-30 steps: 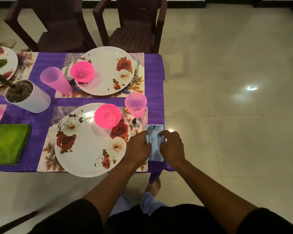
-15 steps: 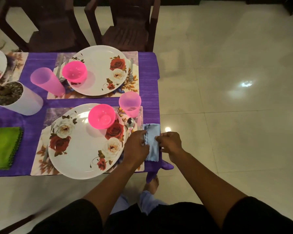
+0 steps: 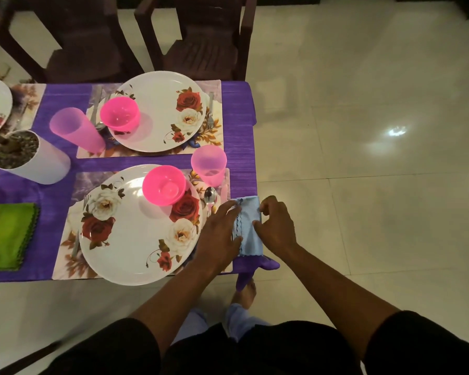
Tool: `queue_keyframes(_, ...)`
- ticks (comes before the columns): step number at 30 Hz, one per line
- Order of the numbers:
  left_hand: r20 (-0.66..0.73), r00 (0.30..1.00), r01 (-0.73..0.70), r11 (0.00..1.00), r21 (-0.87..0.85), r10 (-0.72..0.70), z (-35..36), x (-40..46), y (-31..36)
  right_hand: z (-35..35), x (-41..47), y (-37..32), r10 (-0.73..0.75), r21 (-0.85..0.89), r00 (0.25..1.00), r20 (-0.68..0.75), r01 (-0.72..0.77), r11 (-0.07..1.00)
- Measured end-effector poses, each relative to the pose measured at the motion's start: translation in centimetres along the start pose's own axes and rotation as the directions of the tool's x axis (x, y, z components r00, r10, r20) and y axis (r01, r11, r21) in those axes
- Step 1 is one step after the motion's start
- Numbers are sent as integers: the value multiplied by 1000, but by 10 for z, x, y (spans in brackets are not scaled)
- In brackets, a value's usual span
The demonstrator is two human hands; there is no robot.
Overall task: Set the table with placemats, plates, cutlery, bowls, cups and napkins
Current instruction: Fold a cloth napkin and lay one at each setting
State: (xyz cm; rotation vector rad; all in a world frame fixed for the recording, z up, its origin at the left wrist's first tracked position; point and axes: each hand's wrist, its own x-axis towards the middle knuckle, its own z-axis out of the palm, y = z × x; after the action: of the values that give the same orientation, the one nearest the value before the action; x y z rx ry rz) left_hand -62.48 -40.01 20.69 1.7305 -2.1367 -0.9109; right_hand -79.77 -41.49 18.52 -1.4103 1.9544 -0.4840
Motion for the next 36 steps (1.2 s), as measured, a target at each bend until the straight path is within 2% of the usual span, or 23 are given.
queue_keyframes(3, 73, 996, -51, 994, 100, 43, -2, -1, -2, 2, -2, 2, -84, -76, 990, 110, 93, 993)
queue_keyframes(5, 138, 988, -92, 971, 219, 63, -2, 1, -3, 1, 0, 5, -61, -104, 977, 206, 84, 991)
queue_keyframes(9, 197, 980, -88, 945, 315, 25, -3, 10, -5, -5, 5, 5, -37, -165, 931, 362, 103, 981)
queue_keyframes(12, 220, 975, -91, 925, 369, 8, -4, 15, -5, -9, 5, 2, -55, -152, 910, 410, 127, 980)
queue_keyframes(18, 215, 977, -78, 906, 416, -15, -4, 12, -3, -17, 6, 2, -65, -251, 859, 507, 220, 943)
queue_keyframes(22, 216, 976, -72, 902, 427, -24, -4, 10, -3, -16, 8, 0, 15, -249, 875, 484, 122, 961)
queue_keyframes(25, 199, 979, -50, 912, 406, -35, -1, 12, -1, -18, 7, 3, -54, -296, 856, 514, 237, 925)
queue_keyframes(29, 204, 979, -62, 943, 326, -6, -6, 10, -3, -21, 7, 11, -103, -260, 875, 473, 250, 933)
queue_keyframes(36, 51, 999, 7, 991, 132, -14, -26, -16, -7, -42, 2, 9, -170, -160, 953, 251, 214, 964)
